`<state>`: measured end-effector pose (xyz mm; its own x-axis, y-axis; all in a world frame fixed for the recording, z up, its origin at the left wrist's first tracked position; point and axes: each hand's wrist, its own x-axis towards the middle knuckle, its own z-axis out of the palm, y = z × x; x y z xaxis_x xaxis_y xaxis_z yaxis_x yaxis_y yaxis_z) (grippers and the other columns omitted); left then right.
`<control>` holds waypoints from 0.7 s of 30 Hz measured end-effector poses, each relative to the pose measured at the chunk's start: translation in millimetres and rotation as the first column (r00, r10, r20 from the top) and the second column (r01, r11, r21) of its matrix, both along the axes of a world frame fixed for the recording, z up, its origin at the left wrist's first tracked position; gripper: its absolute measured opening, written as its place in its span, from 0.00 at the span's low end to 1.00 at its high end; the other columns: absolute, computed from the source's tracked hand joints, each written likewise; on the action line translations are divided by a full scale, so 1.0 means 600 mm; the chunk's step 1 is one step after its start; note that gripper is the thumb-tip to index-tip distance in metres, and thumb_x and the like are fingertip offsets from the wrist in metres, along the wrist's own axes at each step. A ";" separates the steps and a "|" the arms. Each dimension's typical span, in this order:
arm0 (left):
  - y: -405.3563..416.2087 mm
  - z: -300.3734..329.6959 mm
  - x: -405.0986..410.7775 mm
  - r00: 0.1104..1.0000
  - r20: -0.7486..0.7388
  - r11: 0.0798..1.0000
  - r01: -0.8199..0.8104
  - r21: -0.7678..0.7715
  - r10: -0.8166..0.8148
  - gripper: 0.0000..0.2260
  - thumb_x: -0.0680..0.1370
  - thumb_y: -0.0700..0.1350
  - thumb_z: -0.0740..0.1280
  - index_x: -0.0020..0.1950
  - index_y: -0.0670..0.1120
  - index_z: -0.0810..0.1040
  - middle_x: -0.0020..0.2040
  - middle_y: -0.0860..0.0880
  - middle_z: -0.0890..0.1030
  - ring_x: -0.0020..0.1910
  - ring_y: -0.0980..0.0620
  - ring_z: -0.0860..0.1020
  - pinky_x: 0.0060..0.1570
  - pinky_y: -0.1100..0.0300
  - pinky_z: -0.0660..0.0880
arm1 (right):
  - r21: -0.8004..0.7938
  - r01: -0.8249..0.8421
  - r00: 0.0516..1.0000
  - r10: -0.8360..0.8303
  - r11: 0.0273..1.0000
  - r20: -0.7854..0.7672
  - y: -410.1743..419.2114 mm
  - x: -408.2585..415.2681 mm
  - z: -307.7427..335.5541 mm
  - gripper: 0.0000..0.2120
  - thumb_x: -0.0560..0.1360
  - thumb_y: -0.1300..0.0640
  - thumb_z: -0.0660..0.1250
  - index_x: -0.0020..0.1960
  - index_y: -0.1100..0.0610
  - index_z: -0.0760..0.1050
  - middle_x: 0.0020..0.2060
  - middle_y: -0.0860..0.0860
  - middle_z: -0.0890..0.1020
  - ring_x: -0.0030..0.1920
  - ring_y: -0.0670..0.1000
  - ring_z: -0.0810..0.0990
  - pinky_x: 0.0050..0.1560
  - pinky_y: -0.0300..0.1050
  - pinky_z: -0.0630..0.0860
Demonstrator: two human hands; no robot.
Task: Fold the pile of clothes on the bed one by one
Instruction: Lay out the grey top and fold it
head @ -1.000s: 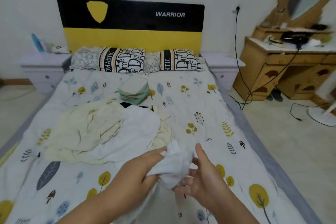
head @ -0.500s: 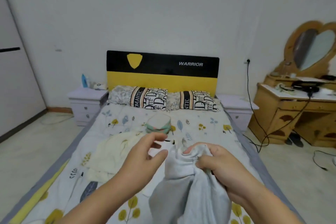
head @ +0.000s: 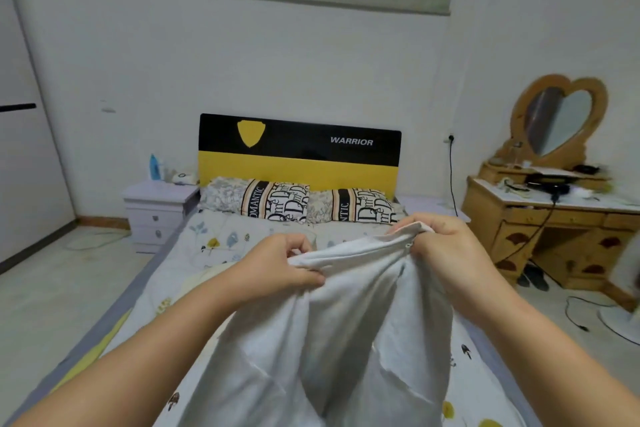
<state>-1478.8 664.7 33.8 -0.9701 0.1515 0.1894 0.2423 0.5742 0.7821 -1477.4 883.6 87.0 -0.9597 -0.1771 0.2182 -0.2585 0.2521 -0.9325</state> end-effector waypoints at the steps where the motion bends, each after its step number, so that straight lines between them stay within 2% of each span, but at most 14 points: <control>1: -0.006 -0.004 0.004 0.997 0.076 1.000 0.001 -0.017 0.000 0.09 0.69 0.47 0.74 0.33 0.51 0.76 0.26 0.59 0.76 0.25 0.65 0.70 0.25 0.72 0.63 | -0.007 0.020 1.000 -0.021 1.000 -0.020 0.004 0.003 0.003 0.18 0.67 0.76 0.52 0.34 0.61 0.77 0.27 0.53 0.75 0.31 0.49 0.71 0.29 0.38 0.65; 4: -0.016 -0.010 0.015 0.972 0.232 0.998 -0.041 0.048 0.028 0.08 0.72 0.51 0.71 0.34 0.50 0.80 0.29 0.54 0.76 0.30 0.56 0.72 0.29 0.65 0.65 | 0.080 0.063 0.994 -0.055 0.995 -0.098 0.015 0.004 0.006 0.14 0.67 0.75 0.53 0.38 0.65 0.76 0.31 0.56 0.75 0.33 0.49 0.71 0.32 0.40 0.65; 7: -0.017 0.013 0.022 0.981 0.186 0.961 -0.106 0.254 0.058 0.13 0.78 0.46 0.64 0.35 0.53 0.83 0.31 0.52 0.81 0.31 0.53 0.78 0.32 0.63 0.70 | 0.152 0.093 0.990 -0.075 0.984 -0.120 0.020 0.002 -0.013 0.09 0.69 0.73 0.56 0.41 0.68 0.76 0.34 0.59 0.77 0.35 0.49 0.73 0.34 0.41 0.66; 9: -0.014 0.039 0.024 0.987 0.158 0.920 -0.092 0.381 0.033 0.12 0.79 0.41 0.61 0.42 0.48 0.83 0.38 0.48 0.84 0.37 0.50 0.81 0.38 0.60 0.73 | 0.190 0.140 0.987 -0.120 0.972 -0.109 0.022 0.001 -0.039 0.07 0.69 0.71 0.58 0.42 0.69 0.74 0.33 0.59 0.76 0.34 0.49 0.72 0.33 0.41 0.65; 10: -0.011 0.054 0.025 0.989 0.145 0.917 -0.072 0.393 0.016 0.10 0.79 0.39 0.60 0.44 0.44 0.81 0.40 0.44 0.83 0.38 0.49 0.80 0.39 0.58 0.73 | 0.196 0.155 0.986 -0.139 0.968 -0.095 0.023 0.001 -0.054 0.06 0.69 0.70 0.59 0.43 0.70 0.74 0.34 0.60 0.76 0.35 0.49 0.71 0.35 0.42 0.64; 11: -0.004 0.067 0.027 0.993 0.122 0.919 -0.040 0.392 -0.008 0.08 0.79 0.39 0.60 0.45 0.41 0.79 0.41 0.43 0.82 0.38 0.49 0.79 0.39 0.58 0.72 | 0.185 0.155 0.987 -0.145 0.970 -0.068 0.022 0.001 -0.070 0.06 0.70 0.69 0.60 0.44 0.70 0.74 0.35 0.62 0.77 0.36 0.50 0.71 0.36 0.42 0.64; 13: 0.013 0.092 0.033 0.998 0.044 0.915 0.025 0.402 -0.047 0.09 0.79 0.38 0.60 0.41 0.44 0.77 0.36 0.46 0.80 0.35 0.53 0.76 0.34 0.63 0.71 | 0.131 0.141 0.990 -0.139 0.981 -0.024 0.013 0.005 -0.100 0.05 0.72 0.66 0.63 0.43 0.69 0.73 0.36 0.64 0.76 0.37 0.51 0.71 0.38 0.43 0.64; 15: 0.028 0.115 0.039 0.998 -0.015 0.900 0.061 0.432 -0.060 0.12 0.78 0.37 0.60 0.37 0.47 0.77 0.33 0.50 0.79 0.32 0.56 0.75 0.31 0.67 0.71 | 0.076 0.178 0.984 -0.179 0.981 0.004 -0.004 0.011 -0.123 0.08 0.72 0.59 0.68 0.45 0.62 0.72 0.35 0.55 0.72 0.38 0.51 0.70 0.38 0.43 0.65; 17: 0.037 0.132 0.043 0.996 -0.051 0.894 0.094 0.438 -0.080 0.11 0.79 0.38 0.60 0.39 0.46 0.77 0.36 0.49 0.79 0.35 0.55 0.76 0.35 0.65 0.72 | 0.089 0.303 0.953 -0.303 0.949 -0.021 -0.024 0.022 -0.142 0.14 0.71 0.51 0.70 0.50 0.53 0.67 0.40 0.49 0.69 0.39 0.49 0.70 0.37 0.41 0.65; 18: 0.038 0.139 0.044 0.995 -0.067 0.897 0.101 0.431 -0.080 0.10 0.79 0.38 0.60 0.40 0.46 0.77 0.37 0.48 0.79 0.36 0.54 0.76 0.36 0.63 0.71 | 0.068 0.350 0.936 -0.348 0.934 -0.047 -0.036 0.032 -0.148 0.15 0.71 0.48 0.69 0.49 0.51 0.65 0.40 0.48 0.69 0.40 0.49 0.70 0.37 0.41 0.66; 21: 0.036 0.152 0.045 0.994 -0.093 0.891 0.096 0.444 -0.061 0.09 0.78 0.39 0.60 0.40 0.45 0.76 0.36 0.48 0.77 0.36 0.53 0.74 0.37 0.61 0.70 | -0.084 0.296 0.953 -0.300 0.952 -0.038 -0.075 0.067 -0.174 0.15 0.70 0.44 0.67 0.44 0.50 0.64 0.37 0.47 0.70 0.37 0.46 0.70 0.36 0.37 0.67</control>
<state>-1451.8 686.1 124.9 -0.9389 0.1087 0.3265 0.3400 0.1451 0.9292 -1437.2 838.6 -17.2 -0.9538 0.1342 0.2688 -0.2293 0.2530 -0.9399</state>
